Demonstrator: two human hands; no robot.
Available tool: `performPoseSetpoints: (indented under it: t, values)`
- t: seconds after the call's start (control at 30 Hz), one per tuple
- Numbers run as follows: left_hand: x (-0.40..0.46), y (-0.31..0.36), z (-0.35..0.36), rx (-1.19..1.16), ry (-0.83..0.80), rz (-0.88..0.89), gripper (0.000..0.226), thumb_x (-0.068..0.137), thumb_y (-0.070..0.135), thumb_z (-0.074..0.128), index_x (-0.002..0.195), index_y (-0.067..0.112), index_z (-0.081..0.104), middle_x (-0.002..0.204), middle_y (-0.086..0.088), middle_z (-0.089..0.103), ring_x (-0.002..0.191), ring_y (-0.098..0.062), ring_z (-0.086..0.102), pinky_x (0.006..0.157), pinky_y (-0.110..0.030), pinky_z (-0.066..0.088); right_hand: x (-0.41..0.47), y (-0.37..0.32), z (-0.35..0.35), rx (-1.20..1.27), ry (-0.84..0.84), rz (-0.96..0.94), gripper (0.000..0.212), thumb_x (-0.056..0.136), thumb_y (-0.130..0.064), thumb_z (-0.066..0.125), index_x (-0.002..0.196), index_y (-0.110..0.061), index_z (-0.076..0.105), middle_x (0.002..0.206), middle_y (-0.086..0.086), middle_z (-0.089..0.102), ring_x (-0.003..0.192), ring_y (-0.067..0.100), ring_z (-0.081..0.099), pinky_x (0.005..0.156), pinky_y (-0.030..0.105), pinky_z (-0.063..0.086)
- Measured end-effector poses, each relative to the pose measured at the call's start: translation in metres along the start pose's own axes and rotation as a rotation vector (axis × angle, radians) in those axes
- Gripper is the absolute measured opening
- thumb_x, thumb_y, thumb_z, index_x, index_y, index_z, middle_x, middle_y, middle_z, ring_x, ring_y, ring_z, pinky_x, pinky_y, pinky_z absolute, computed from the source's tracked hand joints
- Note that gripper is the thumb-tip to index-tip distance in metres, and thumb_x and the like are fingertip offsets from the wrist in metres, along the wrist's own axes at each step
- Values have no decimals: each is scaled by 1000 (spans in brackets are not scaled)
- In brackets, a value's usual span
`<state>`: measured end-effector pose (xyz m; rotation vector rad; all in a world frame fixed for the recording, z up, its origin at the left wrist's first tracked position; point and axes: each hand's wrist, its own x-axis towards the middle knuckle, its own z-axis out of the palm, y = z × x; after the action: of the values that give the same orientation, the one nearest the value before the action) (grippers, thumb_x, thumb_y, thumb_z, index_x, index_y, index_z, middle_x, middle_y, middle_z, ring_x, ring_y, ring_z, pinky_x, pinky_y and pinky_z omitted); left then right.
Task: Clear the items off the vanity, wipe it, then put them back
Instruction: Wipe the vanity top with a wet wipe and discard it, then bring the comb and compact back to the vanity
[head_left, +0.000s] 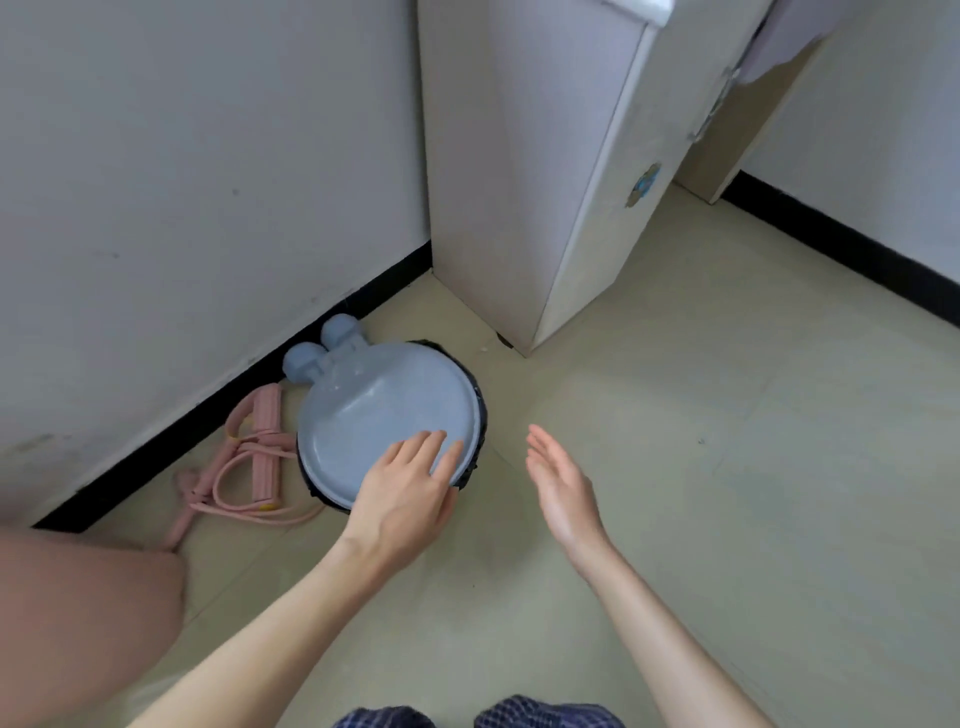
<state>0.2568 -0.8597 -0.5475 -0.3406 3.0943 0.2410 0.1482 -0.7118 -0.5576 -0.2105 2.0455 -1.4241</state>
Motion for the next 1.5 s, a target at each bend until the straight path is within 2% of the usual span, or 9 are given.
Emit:
performPoseSetpoints:
  t: [0.1,0.17,0.3,0.4,0.53,0.67,0.8,1.1,1.5]
  values:
    - [7,29,-71,17,12,66,41,70,19,64,108,3,64,101,-15,66,88,-31,64,72,-34,53,-40,-46,-27,-589,-23,-262,46,95,-13,38,141,-12,37,148,6,37,137,17,31,108,19,22]
    - [9,51,-119,32,15,101,43,73,23,50,109,4,65,101,-14,66,88,-31,63,73,-33,53,-68,-78,-48,-859,23,-360,49,88,-18,38,135,-12,47,140,11,47,132,24,42,105,31,35]
    - [8,95,-198,77,-31,195,55,71,27,34,108,5,67,99,-13,67,90,-30,64,74,-35,53,-118,-140,-89,-1067,123,-291,53,76,-28,35,119,-15,63,123,12,62,115,27,58,91,39,50]
    - [11,131,-244,115,-50,288,50,68,28,44,107,6,67,97,-12,67,88,-30,64,74,-36,54,-156,-170,-126,-1141,198,-178,51,72,-30,40,112,-16,67,117,14,65,110,30,61,87,42,52]
    - [27,206,-299,147,-12,409,56,61,31,74,111,7,64,102,-11,65,94,-29,62,79,-38,53,-205,-201,-185,-1156,344,-53,49,61,-34,58,105,-18,71,110,15,68,102,34,65,81,43,54]
    - [47,308,-341,191,25,570,56,94,35,38,143,11,26,141,-8,36,133,-25,30,107,-37,28,-254,-228,-266,-1077,539,-10,49,79,-30,52,126,-15,57,134,20,51,125,38,47,102,50,36]
    - [71,423,-367,189,114,736,53,97,36,29,144,14,18,146,-6,29,136,-23,21,109,-35,23,-295,-230,-370,-1062,739,100,51,96,-33,36,145,-19,27,154,14,18,143,29,12,116,45,5]
    - [87,672,-386,140,167,966,56,97,36,29,146,15,13,152,-7,21,141,-23,15,114,-37,17,-405,-211,-587,-1080,1014,343,51,97,-38,35,144,-21,29,153,11,23,142,30,16,114,47,9]
    - [178,914,-361,83,102,1142,44,96,32,36,137,17,31,141,-7,38,132,-25,32,109,-42,30,-415,-145,-804,-960,1072,627,52,99,-37,34,147,-21,21,156,11,17,143,29,13,117,46,13]
